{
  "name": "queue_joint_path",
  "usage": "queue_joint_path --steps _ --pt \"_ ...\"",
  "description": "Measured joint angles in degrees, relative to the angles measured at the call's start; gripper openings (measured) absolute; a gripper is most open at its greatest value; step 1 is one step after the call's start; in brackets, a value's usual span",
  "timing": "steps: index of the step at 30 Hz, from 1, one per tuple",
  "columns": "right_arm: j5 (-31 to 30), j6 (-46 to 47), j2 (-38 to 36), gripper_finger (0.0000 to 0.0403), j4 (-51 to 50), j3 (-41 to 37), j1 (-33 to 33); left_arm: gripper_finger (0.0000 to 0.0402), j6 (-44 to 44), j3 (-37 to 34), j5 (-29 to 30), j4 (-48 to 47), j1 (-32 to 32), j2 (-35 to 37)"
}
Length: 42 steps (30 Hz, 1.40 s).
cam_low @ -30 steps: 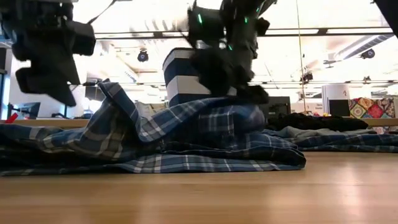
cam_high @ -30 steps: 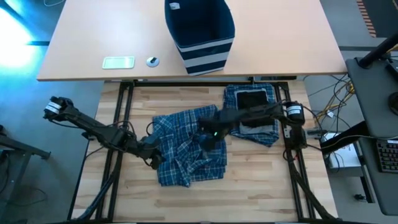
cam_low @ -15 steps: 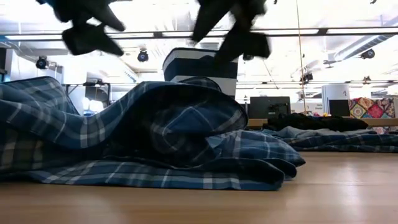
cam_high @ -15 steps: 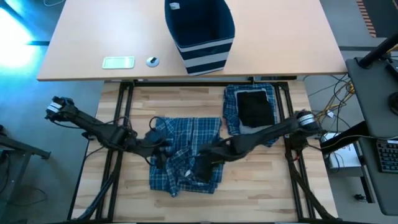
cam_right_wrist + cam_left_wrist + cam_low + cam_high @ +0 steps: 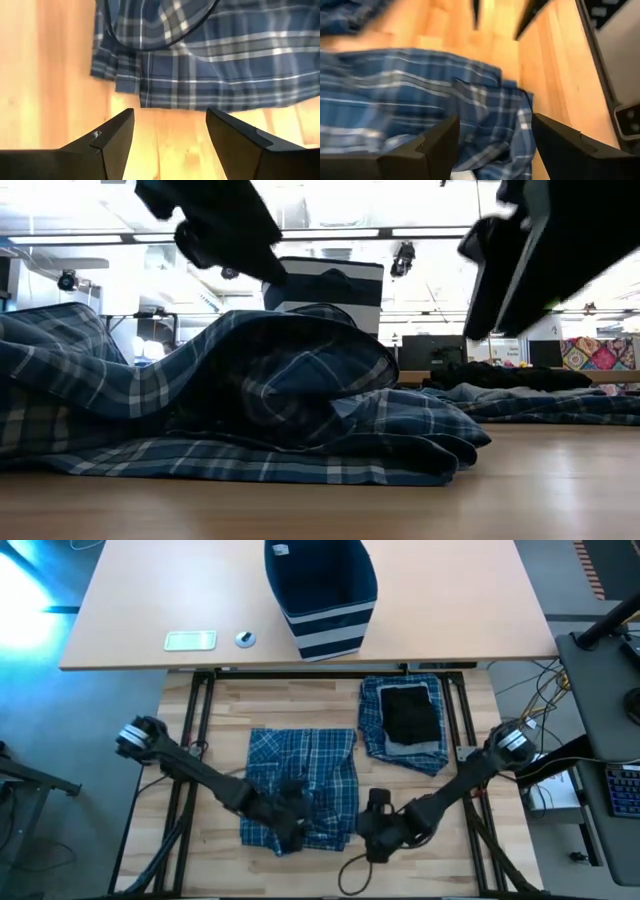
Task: Fold Laundry from Bin
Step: Fold the blue patterned long sleeve
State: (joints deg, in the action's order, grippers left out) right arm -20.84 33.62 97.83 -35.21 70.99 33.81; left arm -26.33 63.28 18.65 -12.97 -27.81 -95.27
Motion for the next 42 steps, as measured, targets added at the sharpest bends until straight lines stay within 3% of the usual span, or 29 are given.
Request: queue_joint_path --steps 7,15,18,21,24,26,30,31,36,42 --pt "0.26 -2.77 6.14 0.0229 1.46 -0.4 0.19 0.0232 0.35 3.01 -4.63 -0.37 -0.16 -9.2" --pt "1.38 -10.08 9.69 0.0219 7.34 -0.29 -0.13 0.0226 0.29 4.95 -6.21 0.51 -0.33 -12.97" --pt "0.55 -10.24 10.08 0.0218 7.74 -0.36 -0.87 0.0186 -0.61 4.67 -7.42 0.08 -0.31 -12.98" --pt "-0.37 -10.2 10.59 0.0205 7.66 -0.49 -1.9 0.0111 -1.15 3.98 -10.57 -0.09 -0.31 -12.87" --pt "-0.13 -10.09 10.93 0.0167 7.07 -0.51 -3.09 0.0025 -1.52 3.41 -11.99 -0.1 -0.27 -12.77" --pt "0.33 -9.51 11.14 0.0128 7.35 -0.51 -3.75 0.0013 -2.49 3.37 -12.17 -0.38 -0.27 -12.72" --pt "1.4 -8.73 10.57 0.0029 6.23 0.46 -4.52 0.0015 -2.68 3.35 -11.53 -1.61 -0.2 -11.21" --pt "1.41 -8.69 9.93 0.0021 5.69 1.23 -4.6 0.0009 -2.7 3.35 -10.8 -2.52 -0.09 -10.29" --pt "2.82 -8.59 5.77 0.001 1.1 6.87 -4.45 0.0005 -2.69 3.35 -7.27 -7.9 1.08 -3.83" --pt "12.84 -6.17 3.42 0.0009 0.67 12.45 -4.56 0.0001 -2.55 3.29 -6.68 -12.2 1.3 4.69"
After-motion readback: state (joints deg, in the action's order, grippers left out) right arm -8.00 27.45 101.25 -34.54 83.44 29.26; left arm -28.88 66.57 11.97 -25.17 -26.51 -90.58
